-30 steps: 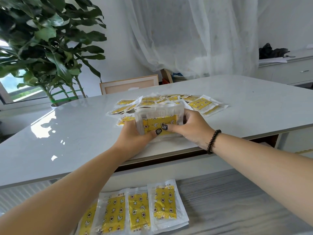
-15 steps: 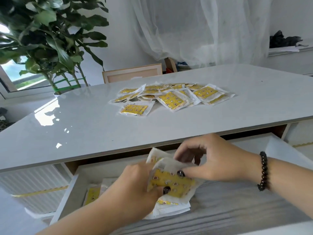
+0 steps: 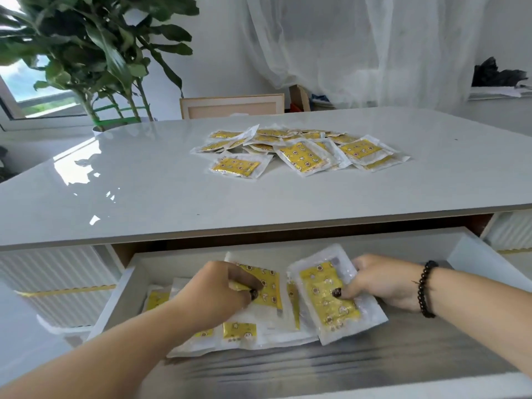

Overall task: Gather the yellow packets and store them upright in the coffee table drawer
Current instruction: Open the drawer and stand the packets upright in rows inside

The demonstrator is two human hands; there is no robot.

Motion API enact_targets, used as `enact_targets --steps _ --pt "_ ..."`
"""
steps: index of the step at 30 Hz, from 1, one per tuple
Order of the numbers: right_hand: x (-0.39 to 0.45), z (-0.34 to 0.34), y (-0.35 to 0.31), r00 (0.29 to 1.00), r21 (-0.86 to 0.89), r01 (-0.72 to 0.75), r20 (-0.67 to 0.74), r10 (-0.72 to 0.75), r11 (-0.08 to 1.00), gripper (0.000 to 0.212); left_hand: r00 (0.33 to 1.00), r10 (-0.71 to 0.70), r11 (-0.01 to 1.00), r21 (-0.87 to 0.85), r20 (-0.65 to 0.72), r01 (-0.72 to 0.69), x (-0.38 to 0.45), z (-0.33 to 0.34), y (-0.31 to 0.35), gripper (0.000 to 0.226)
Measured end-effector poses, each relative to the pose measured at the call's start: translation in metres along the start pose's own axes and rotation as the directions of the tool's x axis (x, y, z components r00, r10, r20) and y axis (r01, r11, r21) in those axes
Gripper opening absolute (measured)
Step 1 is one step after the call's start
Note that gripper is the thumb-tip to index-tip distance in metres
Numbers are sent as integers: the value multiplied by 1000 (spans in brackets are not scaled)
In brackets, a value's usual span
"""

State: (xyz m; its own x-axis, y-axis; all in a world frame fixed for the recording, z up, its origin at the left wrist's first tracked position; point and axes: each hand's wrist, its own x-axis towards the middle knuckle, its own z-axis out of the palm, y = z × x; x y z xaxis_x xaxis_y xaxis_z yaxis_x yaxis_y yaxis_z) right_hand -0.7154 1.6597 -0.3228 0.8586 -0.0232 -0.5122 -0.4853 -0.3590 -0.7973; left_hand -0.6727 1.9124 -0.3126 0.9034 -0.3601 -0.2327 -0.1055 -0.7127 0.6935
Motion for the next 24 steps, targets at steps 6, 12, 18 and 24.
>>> enact_targets --steps 6,12,18,24 --pt "20 6 14 977 232 -180 -74 201 956 17 1000 11 994 -104 -28 -13 5 -7 -5 25" --pt "29 17 24 982 182 -150 -87 168 972 19 998 46 989 -140 -29 -50 7 -2 -4 24" --pt "36 20 21 992 -182 -82 -115 62 980 22 999 53 988 -145 6 -52 6 0 -4 22" --pt "23 18 5 987 -664 -59 -152 -57 746 17 990 110 984 -146 84 -97 1 0 -3 34"
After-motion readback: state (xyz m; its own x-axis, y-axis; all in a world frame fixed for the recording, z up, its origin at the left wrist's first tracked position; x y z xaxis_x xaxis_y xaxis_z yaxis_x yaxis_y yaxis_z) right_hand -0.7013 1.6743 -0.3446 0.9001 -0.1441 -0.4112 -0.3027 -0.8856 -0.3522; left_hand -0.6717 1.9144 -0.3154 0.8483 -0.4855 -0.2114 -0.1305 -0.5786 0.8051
